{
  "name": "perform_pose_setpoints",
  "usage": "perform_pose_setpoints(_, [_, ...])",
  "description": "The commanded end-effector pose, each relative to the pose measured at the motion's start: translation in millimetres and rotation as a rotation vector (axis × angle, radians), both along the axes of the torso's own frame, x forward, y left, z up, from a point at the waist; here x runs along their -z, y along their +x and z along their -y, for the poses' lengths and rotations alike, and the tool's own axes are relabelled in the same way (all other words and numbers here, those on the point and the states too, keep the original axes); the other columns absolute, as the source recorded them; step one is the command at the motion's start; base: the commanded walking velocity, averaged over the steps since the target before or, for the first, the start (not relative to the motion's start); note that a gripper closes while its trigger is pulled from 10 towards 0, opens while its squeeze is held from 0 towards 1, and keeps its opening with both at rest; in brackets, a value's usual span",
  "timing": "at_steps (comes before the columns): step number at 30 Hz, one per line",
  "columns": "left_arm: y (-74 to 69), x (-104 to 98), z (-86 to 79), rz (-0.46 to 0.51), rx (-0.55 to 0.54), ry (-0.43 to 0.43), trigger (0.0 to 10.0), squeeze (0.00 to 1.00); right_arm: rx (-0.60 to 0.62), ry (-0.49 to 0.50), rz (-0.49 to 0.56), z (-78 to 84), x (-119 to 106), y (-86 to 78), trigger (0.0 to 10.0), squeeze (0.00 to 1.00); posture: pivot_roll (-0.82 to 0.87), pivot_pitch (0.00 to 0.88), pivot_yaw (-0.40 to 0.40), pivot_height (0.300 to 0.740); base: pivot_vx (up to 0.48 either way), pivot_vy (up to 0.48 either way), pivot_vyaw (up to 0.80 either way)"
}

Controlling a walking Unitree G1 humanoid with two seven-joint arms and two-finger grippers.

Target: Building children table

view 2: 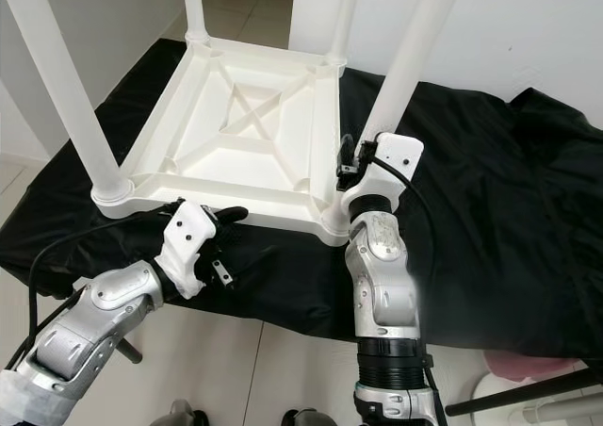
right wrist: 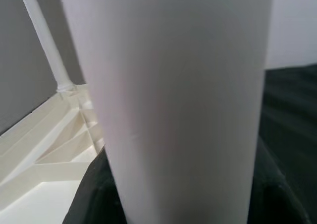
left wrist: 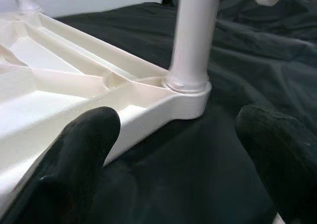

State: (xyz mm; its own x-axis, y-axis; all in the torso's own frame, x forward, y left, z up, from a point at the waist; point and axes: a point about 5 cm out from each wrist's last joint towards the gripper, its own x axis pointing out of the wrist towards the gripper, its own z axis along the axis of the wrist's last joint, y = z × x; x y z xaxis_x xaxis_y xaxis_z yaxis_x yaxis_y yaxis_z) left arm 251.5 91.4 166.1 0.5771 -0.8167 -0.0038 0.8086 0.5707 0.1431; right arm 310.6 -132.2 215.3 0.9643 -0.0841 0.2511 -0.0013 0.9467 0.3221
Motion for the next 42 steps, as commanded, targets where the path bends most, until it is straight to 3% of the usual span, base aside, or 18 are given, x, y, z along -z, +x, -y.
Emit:
perform_pose_setpoints(1, [-16.1, 4, 9.8, -0.072, 0.23, 0.0, 10.0, 0.0, -0.069, 0.301, -0.096, -4.7, 21, -1.3, 10.0, 0.0, 0.06, 0.11, -0.063, 0.74, 0.0, 0.0, 0.0])
perform_pose_setpoints(8, [-29.7, -3, 8.7, -0.178, 0.331, -0.103, 10.0, 0.0, -0.079, 0.511, -0.131, 4.2, 35, -5.1, 10.0, 0.0, 0.05, 0.114, -0.06, 0.74, 0.0, 0.0, 0.0])
perform_pose_setpoints(10, [-30.1, -3, 8.2, -0.182, 0.335, -0.105, 10.0, 0.0, -0.08, 0.517, -0.134, 4.4, 35, -5.2, 10.0, 0.0, 0.05, 0.114, -0.06, 0.74, 0.0, 0.0, 0.0])
perform_pose_setpoints(11, [-29.0, 2, 4.2, -0.19, 0.324, -0.078, 10.0, 0.0, -0.102, 0.646, -0.141, 5.4, 42, -7.6, 10.0, 0.0, 0.05, 0.113, -0.061, 0.74, 0.0, 0.0, 0.0])
perform_pose_setpoints(14, [-23.5, 8, 0.0, -0.205, 0.284, -0.055, 10.0, 0.0, -0.126, 0.778, -0.132, 7.0, 48, -10.7, 10.0, 0.0, 0.05, 0.112, -0.059, 0.74, 0.0, 0.0, 0.0])
perform_pose_setpoints(16, [-22.2, 9, -0.8, -0.211, 0.273, -0.052, 10.0, 0.0, -0.132, 0.803, -0.13, 7.6, 49, -11.4, 10.0, 0.0, 0.05, 0.112, -0.059, 0.74, 0.0, 0.0, 0.0])
perform_pose_setpoints(20, [19.0, 27, -23.5, -0.178, -0.009, 0.08, 10.0, 0.0, -0.148, 0.915, -0.137, 13.8, 68, -21.9, 10.0, 0.0, 0.05, 0.105, -0.051, 0.74, 0.0, 0.0, 0.0])
perform_pose_setpoints(21, [19.0, 27, -23.5, -0.178, -0.009, 0.08, 10.0, 0.0, -0.148, 0.915, -0.137, 13.8, 68, -21.9, 10.0, 0.0, 0.05, 0.105, -0.051, 0.74, 0.0, 0.0, 0.0])
perform_pose_setpoints(23, [41.6, 30, -38.2, -0.159, -0.175, 0.133, 10.0, 0.0, -0.159, 0.914, -0.136, 16.0, 72, -26.0, 10.0, 0.0, 0.04, 0.101, -0.043, 0.74, 0.0, 0.0, 0.0])
perform_pose_setpoints(25, [66.6, 22, -52.5, -0.123, -0.316, 0.141, 10.0, 0.0, -0.179, 0.904, -0.132, 18.3, 74, -30.4, 10.0, 0.0, 0.04, 0.101, -0.045, 0.74, 0.0, 0.0, 0.0])
perform_pose_setpoints(28, [79.7, 14, -58.8, -0.094, -0.389, 0.135, 10.0, 0.0, -0.192, 0.903, -0.132, 18.3, 75, -31.9, 10.0, 0.0, 0.04, 0.097, -0.04, 0.74, 0.0, 0.0, 0.0])
perform_pose_setpoints(30, [111.6, -9, -68.9, -0.053, -0.54, 0.109, 10.0, 0.0, -0.206, 0.896, -0.141, 18.4, 80, -36.2, 10.0, 0.0, 0.04, 0.095, -0.036, 0.74, 0.0, 0.0, 0.0])
perform_pose_setpoints(33, [121.4, -18, -71.3, -0.041, -0.587, 0.099, 10.0, 0.0, -0.213, 0.902, -0.144, 18.7, 81, -37.5, 10.0, 0.0, 0.04, 0.094, -0.033, 0.74, 0.0, 0.0, 0.0])
perform_pose_setpoints(35, [137.8, -39, -70.7, -0.022, -0.64, 0.056, 10.0, 0.0, -0.214, 0.93, -0.148, 20.7, 86, -41.5, 10.0, 0.0, 0.04, 0.093, -0.025, 0.74, 0.0, 0.0, 0.0])
perform_pose_setpoints(38, [137.8, -39, -70.7, -0.022, -0.64, 0.056, 10.0, 0.0, -0.214, 0.93, -0.148, 20.7, 86, -41.5, 10.0, 0.0, 0.04, 0.093, -0.025, 0.74, 0.0, 0.0, 0.0])
perform_pose_setpoints(39, [154.0, -81, -55.0, 0.0, -0.628, -0.083, 10.0, 0.0, -0.211, 0.985, -0.151, 24.1, 96, -49.5, 10.0, 0.0, 0.03, 0.097, -0.014, 0.74, 0.0, 0.0, 0.0])
perform_pose_setpoints(40, [154.0, -81, -55.0, 0.0, -0.628, -0.083, 10.0, 0.0, -0.211, 0.985, -0.151, 24.1, 96, -49.5, 10.0, 0.0, 0.03, 0.097, -0.014, 0.74, 0.0, 0.0, 0.0])
perform_pose_setpoints(42, [159.3, -108, -41.1, 0.015, -0.591, -0.167, 10.0, 0.0, -0.21, 1.024, -0.147, 26.0, 102, -54.4, 10.0, 0.0, 0.03, 0.097, -0.014, 0.74, 0.0, 0.0, 0.0])
